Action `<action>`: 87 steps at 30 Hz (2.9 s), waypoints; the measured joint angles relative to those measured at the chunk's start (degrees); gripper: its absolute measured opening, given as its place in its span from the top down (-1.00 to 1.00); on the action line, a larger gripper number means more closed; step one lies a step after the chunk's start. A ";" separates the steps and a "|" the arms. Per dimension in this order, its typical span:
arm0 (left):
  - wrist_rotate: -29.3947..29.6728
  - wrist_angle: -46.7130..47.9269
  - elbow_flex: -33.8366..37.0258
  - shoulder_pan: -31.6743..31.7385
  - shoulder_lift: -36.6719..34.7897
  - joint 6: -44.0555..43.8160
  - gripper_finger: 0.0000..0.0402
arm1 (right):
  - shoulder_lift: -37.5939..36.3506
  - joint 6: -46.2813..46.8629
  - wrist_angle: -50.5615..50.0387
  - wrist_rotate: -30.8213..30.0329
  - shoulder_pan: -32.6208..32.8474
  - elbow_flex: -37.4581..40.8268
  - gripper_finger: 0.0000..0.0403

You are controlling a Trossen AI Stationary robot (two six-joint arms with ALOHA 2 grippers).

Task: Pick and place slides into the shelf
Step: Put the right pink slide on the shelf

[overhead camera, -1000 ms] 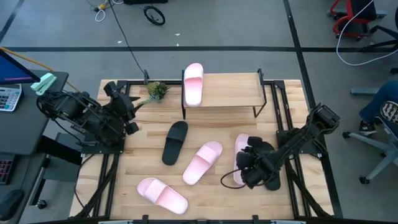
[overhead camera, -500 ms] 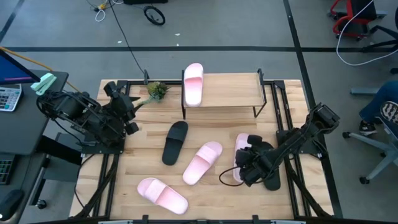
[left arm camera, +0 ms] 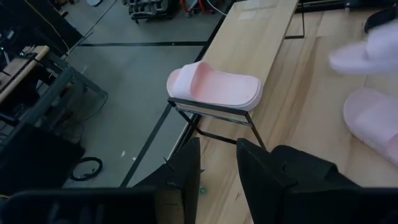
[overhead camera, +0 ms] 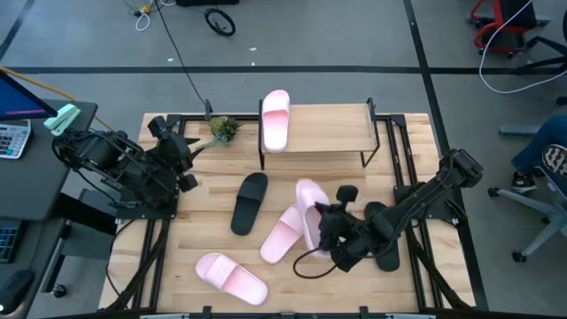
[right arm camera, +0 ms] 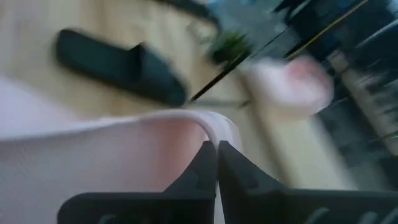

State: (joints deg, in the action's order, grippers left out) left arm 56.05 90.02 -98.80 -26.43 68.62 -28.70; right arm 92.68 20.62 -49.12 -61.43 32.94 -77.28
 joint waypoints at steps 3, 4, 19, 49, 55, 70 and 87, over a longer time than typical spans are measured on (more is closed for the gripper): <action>0.02 -0.57 0.00 0.00 0.00 2.76 0.44 | -0.01 -8.97 -0.04 -3.98 -3.70 -3.70 0.99; 0.02 -0.94 0.00 0.01 0.00 3.68 0.43 | -0.01 -11.47 -0.08 -4.53 -5.33 -4.70 0.99; 0.02 -3.56 0.00 0.02 0.00 8.45 0.43 | -0.02 -41.08 8.43 4.34 -35.81 -6.84 1.00; 0.04 -3.52 0.00 0.02 -0.02 11.33 0.44 | 9.41 -74.15 24.75 20.28 -49.19 -6.64 1.00; 0.04 -3.04 0.00 0.00 -0.02 9.85 0.41 | 10.38 -74.64 24.96 20.36 -49.63 -6.68 1.00; 0.02 -2.64 0.00 0.00 -0.02 6.41 0.41 | 10.38 -78.08 28.40 21.40 -51.73 -6.66 1.00; 0.02 -2.63 0.00 0.01 -0.02 6.63 0.41 | 9.93 -77.93 28.43 25.14 -54.34 -7.10 1.00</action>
State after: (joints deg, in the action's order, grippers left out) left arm 56.07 87.39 -98.80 -26.42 68.60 -22.07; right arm 102.61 -57.32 -20.69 -36.29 -21.40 -84.38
